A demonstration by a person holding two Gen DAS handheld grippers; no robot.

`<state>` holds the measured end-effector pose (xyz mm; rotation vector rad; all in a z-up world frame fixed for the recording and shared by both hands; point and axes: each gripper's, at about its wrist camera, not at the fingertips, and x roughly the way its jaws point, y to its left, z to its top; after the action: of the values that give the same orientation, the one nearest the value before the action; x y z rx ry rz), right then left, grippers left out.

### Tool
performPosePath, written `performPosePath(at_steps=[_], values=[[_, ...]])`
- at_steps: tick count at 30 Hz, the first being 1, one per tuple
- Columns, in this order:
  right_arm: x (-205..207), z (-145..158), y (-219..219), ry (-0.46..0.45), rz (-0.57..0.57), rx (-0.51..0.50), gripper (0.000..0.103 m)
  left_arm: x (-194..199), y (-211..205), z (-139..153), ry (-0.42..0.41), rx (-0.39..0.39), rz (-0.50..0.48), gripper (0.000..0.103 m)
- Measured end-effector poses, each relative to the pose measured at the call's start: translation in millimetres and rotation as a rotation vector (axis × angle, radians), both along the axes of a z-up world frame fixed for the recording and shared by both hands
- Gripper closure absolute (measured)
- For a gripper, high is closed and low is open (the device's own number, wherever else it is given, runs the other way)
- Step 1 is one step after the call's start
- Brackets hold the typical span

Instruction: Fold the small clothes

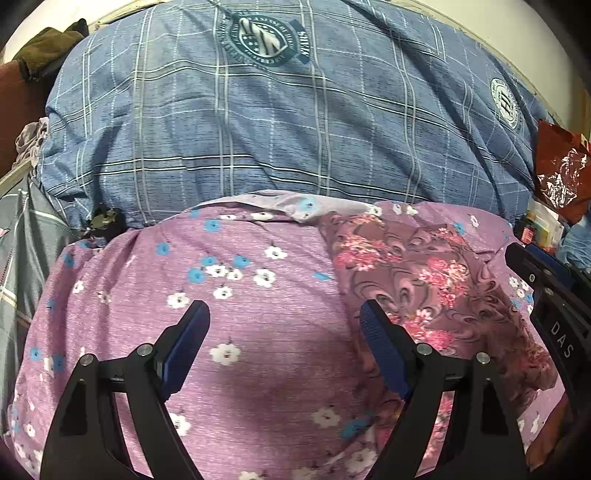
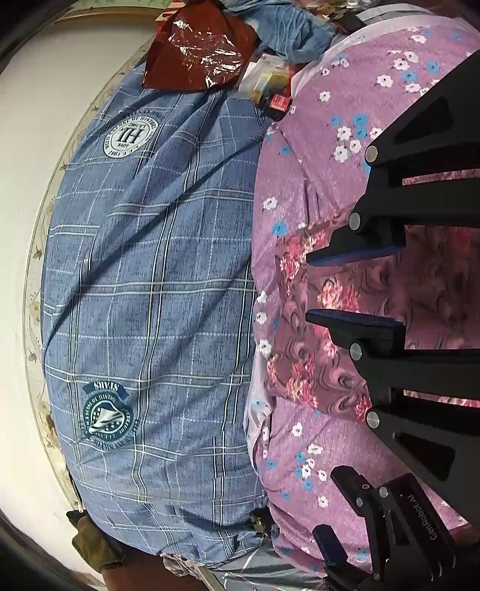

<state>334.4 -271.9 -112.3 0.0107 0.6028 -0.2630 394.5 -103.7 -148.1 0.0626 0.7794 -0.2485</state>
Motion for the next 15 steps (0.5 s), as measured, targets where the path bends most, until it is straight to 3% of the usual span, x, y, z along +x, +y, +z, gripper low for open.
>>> performPosePath(at_steps=[5,8,11,15], values=[[3,-6,-2,0.026,0.021,0.009,0.077,7,6,-6,0.041,-0.022,-0.010,0.019],[3,-15,-27,0.059,0.058,0.123,0.066,21,9,-21,0.183,-0.163,-0.082,0.019],[1,-28,-52,0.094,0.100,0.196,0.065,31,9,-39,0.323,-0.273,-0.106,0.019],[1,-57,-74,0.220,0.133,0.270,0.068,30,-2,-44,0.334,-0.284,-0.124,0.019]])
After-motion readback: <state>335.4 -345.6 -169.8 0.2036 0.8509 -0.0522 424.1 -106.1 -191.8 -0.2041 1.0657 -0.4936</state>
